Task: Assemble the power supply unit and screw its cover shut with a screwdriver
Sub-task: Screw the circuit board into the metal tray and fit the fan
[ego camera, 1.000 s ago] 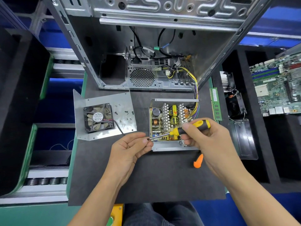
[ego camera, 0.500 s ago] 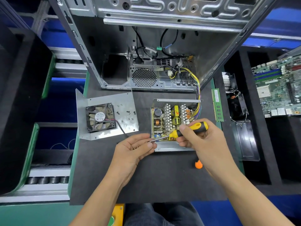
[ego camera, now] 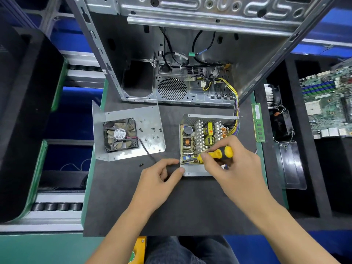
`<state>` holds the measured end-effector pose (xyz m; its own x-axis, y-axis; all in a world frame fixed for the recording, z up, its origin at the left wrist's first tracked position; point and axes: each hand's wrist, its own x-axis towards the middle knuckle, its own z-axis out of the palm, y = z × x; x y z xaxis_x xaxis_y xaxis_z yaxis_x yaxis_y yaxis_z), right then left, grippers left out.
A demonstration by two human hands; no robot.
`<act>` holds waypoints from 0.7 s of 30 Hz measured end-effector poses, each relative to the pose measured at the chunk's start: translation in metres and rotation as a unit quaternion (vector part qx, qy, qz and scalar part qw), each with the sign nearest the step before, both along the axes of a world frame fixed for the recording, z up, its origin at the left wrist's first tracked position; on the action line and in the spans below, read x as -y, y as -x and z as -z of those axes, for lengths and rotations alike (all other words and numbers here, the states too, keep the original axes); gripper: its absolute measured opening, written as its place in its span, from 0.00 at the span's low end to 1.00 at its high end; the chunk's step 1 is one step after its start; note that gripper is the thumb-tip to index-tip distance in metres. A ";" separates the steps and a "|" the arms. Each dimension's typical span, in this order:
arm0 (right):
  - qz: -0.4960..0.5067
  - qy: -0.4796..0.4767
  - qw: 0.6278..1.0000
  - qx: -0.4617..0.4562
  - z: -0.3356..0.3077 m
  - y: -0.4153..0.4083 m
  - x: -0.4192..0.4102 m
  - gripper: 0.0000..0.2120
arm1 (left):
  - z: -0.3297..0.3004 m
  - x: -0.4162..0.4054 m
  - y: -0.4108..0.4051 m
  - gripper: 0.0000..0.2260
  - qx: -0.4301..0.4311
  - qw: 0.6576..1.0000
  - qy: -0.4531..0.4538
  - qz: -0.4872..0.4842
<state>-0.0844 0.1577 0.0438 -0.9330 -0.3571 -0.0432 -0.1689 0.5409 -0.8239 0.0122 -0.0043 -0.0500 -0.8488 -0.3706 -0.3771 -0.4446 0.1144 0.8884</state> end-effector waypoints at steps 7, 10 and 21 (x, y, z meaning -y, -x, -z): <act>-0.052 -0.035 0.998 -0.029 0.002 -0.004 0.003 0.10 | 0.003 0.007 0.001 0.17 -0.010 0.996 0.043 0.074; -0.076 -0.045 0.994 -0.059 0.000 -0.004 0.006 0.10 | 0.004 0.008 0.001 0.18 -0.010 0.994 0.053 0.092; -0.126 -0.104 0.982 -0.094 -0.002 -0.005 0.018 0.09 | -0.003 0.009 0.004 0.31 -0.006 0.983 0.090 0.160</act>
<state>-0.0796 0.1396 0.0458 -0.8152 -0.5787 0.0250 -0.4571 0.6162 -0.6414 0.0085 -0.0133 -0.0469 -0.9369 -0.1445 -0.3183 -0.3495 0.4022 0.8462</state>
